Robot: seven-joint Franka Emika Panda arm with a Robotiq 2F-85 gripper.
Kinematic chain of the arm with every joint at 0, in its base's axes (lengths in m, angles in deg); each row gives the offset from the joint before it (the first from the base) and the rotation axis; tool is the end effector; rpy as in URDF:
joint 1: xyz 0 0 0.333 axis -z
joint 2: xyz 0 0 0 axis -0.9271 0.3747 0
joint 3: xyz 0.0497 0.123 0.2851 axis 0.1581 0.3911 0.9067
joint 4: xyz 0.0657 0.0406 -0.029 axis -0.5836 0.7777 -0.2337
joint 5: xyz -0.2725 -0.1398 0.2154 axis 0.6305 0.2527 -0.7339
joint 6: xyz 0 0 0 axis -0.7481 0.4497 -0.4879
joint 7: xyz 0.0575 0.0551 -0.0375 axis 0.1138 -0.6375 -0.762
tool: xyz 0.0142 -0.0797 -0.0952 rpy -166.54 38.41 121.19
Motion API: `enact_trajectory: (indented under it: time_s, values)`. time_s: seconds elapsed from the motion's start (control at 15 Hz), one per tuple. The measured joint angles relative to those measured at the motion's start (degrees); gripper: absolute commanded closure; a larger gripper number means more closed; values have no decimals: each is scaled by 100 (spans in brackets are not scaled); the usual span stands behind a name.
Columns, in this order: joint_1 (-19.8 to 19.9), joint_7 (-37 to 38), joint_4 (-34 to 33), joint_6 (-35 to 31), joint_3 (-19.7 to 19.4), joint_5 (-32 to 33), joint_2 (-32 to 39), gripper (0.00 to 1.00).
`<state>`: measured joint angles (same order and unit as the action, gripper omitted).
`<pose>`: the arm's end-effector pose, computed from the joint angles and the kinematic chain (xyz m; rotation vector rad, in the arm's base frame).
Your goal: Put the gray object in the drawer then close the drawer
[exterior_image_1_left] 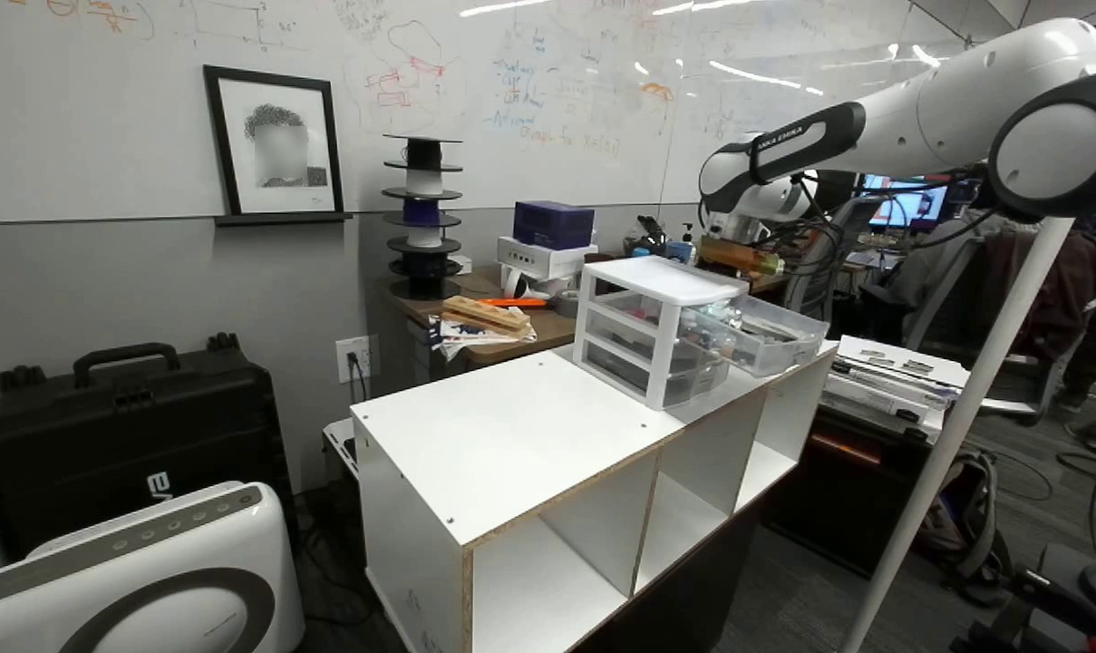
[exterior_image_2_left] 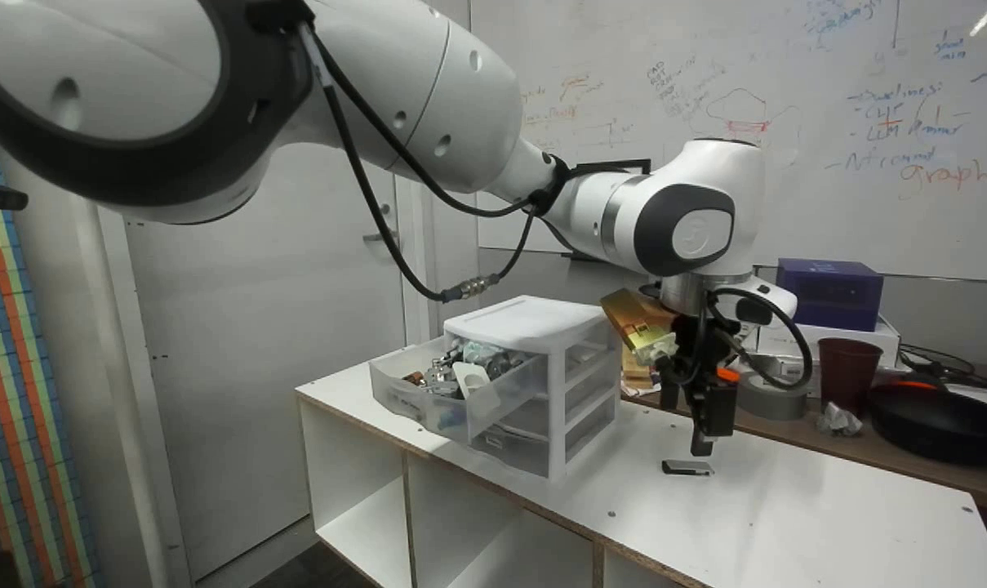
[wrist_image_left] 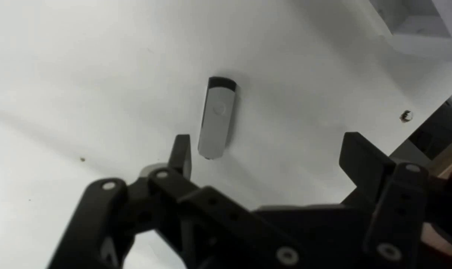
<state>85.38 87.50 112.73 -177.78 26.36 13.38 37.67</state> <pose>0.7306 -0.2734 0.2187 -2.7917 1.2418 -0.0807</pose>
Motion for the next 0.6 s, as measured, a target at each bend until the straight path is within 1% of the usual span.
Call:
enact_trajectory:
  time_s: [0.2,0.27,0.33,0.6]
  values:
    - [1,24,-16,64,-59,1,111,0]
    - [3,37,-17,77,-79,1,141,25]
    - [4,51,-18,87,-101,1,168,26]
    - [4,101,-27,96,-138,1,226,58]
